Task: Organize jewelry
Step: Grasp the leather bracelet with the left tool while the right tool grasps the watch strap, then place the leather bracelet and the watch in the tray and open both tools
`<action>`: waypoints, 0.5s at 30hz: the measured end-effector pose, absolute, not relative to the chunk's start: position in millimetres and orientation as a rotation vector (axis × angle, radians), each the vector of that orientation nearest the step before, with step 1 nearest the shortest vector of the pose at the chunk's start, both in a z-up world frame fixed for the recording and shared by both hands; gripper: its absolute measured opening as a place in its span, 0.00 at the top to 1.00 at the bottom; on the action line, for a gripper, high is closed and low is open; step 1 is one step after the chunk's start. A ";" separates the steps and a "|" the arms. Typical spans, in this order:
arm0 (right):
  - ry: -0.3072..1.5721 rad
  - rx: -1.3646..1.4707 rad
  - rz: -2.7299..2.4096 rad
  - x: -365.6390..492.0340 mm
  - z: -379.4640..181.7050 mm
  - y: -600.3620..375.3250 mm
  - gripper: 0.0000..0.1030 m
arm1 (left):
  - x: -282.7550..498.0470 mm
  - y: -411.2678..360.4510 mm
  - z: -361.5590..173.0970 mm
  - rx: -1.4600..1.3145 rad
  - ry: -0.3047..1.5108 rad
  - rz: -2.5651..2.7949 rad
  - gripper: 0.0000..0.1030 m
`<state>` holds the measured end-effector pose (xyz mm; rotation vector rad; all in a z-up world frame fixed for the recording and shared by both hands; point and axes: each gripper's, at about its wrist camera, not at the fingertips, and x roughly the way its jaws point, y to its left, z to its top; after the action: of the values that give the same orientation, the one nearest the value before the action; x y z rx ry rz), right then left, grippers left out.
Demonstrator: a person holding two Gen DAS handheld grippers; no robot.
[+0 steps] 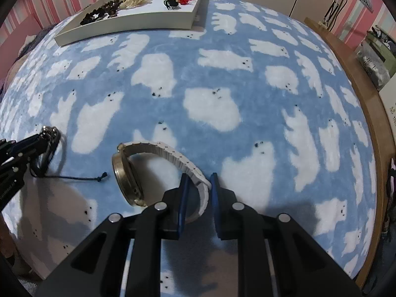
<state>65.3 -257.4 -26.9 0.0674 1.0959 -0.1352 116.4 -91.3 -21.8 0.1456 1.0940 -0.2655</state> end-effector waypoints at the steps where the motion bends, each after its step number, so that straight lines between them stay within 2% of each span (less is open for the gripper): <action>1: 1.096 0.066 -0.136 65.0 -27.1 -257.7 0.81 | 116.2 -91.2 -21.7 0.143 1.093 -0.267 0.86; 6: 1.087 0.057 -0.127 64.2 -27.9 -256.0 0.82 | 115.4 -88.8 -21.6 0.131 1.087 -0.270 0.89; 10: 1.051 0.098 -0.127 61.1 -25.4 -259.6 0.90 | 117.5 -84.9 -19.0 0.116 1.081 -0.271 0.90; 15: 0.979 0.083 -0.130 65.2 -6.4 -253.9 0.92 | 125.0 -74.1 -11.7 0.087 1.074 -0.257 0.90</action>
<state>65.2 -253.9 -6.4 0.0834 0.9790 -0.1299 125.0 -74.1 -11.7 0.0867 1.0735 -0.2573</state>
